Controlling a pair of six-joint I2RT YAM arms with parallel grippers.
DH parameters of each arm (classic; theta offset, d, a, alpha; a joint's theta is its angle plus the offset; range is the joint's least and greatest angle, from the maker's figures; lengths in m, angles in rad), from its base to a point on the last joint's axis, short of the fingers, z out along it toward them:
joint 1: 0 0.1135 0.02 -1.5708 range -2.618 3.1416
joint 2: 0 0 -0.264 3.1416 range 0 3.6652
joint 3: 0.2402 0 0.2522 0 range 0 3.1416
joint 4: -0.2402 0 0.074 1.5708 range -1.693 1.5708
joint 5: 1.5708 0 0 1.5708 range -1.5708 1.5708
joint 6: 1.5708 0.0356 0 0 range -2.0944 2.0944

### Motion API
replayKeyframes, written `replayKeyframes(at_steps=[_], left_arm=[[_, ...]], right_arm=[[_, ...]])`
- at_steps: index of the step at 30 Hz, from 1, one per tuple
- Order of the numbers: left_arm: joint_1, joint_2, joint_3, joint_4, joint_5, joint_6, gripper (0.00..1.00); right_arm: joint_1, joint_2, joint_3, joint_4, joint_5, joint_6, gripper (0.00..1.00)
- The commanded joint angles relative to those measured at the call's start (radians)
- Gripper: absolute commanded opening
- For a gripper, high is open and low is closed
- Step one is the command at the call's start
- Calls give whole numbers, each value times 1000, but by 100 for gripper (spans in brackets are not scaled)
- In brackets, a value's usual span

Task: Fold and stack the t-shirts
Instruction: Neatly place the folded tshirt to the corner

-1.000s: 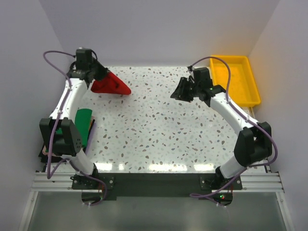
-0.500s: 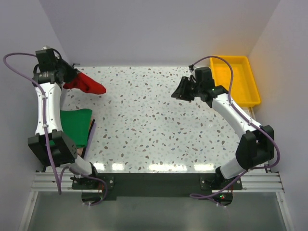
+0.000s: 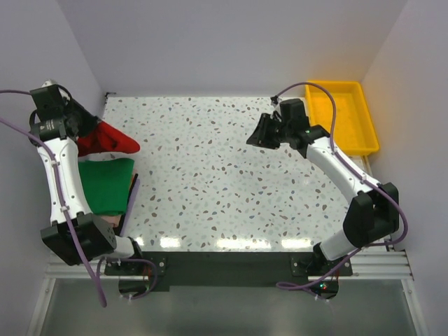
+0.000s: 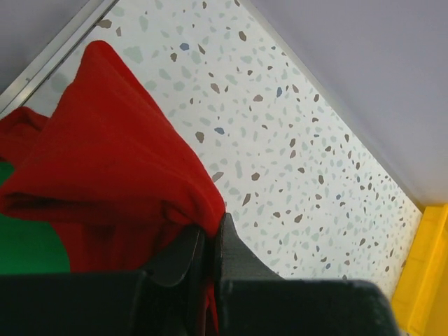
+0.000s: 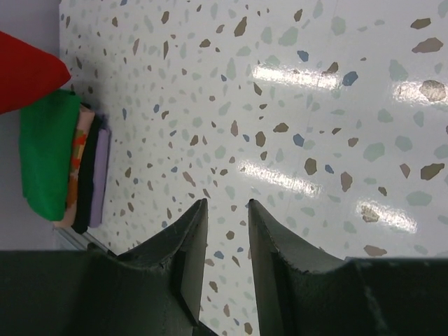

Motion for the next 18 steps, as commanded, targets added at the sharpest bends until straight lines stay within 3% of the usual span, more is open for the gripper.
replayKeyframes(at_steps=[1,18], left_arm=[[12,-59,-11,-15,-26,60,0],[46,-298,-317,-48,-314,89,0]], right_arm=[[10,-58,-7,-11,-3,-16,34],[84,-121,-71,-98,12,-72,33]])
